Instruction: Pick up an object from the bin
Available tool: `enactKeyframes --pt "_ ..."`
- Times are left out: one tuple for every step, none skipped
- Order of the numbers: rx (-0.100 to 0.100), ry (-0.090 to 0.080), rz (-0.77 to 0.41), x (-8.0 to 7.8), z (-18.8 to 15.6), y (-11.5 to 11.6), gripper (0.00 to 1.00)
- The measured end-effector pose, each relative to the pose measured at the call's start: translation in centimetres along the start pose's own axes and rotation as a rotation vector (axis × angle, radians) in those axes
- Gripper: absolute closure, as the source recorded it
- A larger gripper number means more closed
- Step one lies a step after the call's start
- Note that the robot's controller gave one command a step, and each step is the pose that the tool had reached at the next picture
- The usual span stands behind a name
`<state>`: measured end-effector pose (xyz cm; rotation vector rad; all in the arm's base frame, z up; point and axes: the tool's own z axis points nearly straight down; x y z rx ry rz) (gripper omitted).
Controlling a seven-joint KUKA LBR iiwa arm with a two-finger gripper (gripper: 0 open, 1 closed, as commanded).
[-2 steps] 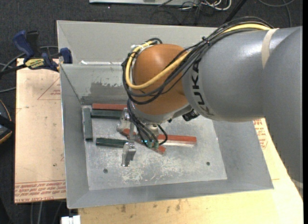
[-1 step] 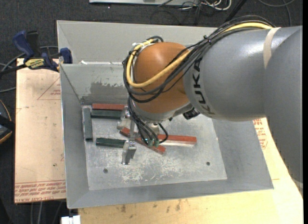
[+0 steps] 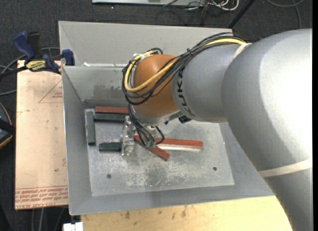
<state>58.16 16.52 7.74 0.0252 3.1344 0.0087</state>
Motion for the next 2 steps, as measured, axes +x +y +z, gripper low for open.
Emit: enactKeyframes --pt "0.000 0.000 0.000 0.0 0.0 0.0 1.00" --pt "0.003 0.000 -0.004 1.2 -15.6 -0.6 1.00"
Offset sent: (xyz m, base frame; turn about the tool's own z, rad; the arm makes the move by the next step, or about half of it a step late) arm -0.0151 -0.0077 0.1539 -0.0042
